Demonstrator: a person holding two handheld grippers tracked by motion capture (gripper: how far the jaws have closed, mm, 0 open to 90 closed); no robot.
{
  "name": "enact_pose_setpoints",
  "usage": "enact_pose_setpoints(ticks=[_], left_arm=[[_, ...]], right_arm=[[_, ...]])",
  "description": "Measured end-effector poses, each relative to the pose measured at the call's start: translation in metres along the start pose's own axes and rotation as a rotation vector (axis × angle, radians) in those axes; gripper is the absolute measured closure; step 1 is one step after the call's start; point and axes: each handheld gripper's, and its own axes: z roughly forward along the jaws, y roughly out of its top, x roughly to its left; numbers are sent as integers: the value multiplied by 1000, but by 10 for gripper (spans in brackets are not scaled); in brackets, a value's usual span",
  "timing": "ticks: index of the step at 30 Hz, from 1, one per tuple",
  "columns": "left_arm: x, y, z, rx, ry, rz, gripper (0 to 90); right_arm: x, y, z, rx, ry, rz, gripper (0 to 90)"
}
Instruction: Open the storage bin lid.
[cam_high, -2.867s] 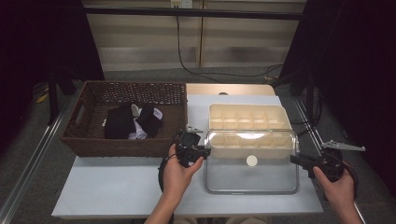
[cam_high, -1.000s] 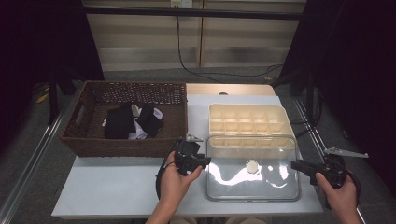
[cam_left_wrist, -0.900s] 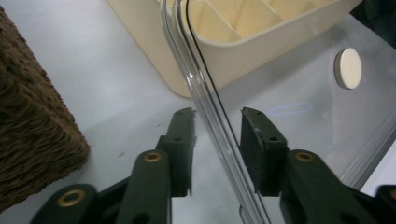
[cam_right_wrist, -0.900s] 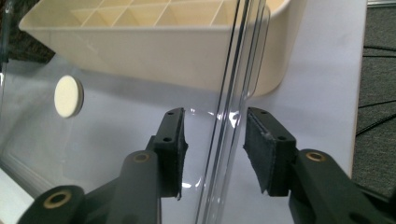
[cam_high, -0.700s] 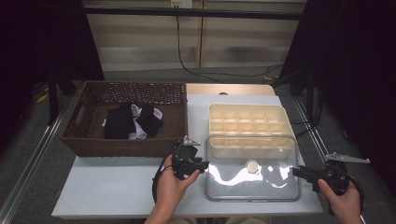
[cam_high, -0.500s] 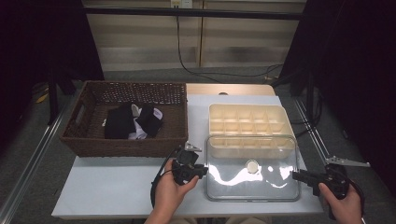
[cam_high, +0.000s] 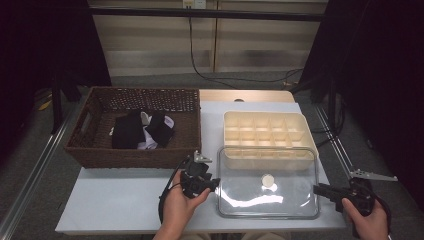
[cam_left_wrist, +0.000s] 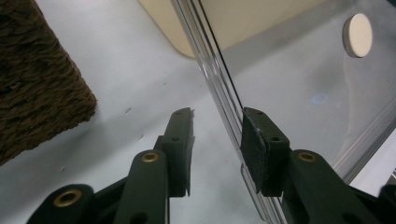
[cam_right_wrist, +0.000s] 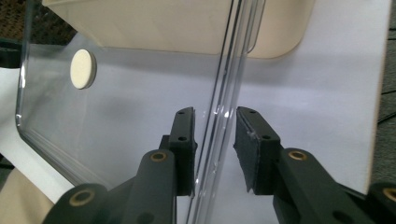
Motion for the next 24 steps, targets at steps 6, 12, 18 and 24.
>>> enact_pose_setpoints(ticks=[6,12,18,24], left_arm=[[2,-2,0,16,-50,-12,737],[2,-1,4,6,-68,-10,629],[-7,1,9,40,-60,-7,651],[-12,-6,5,53,-82,-30,696]], right_arm=[[1,-1,1,-4,5,7,689],[1,-2,1,-8,10,10,694],[1,-2,0,-6,3,9,695],[2,-8,-6,11,3,9,696]])
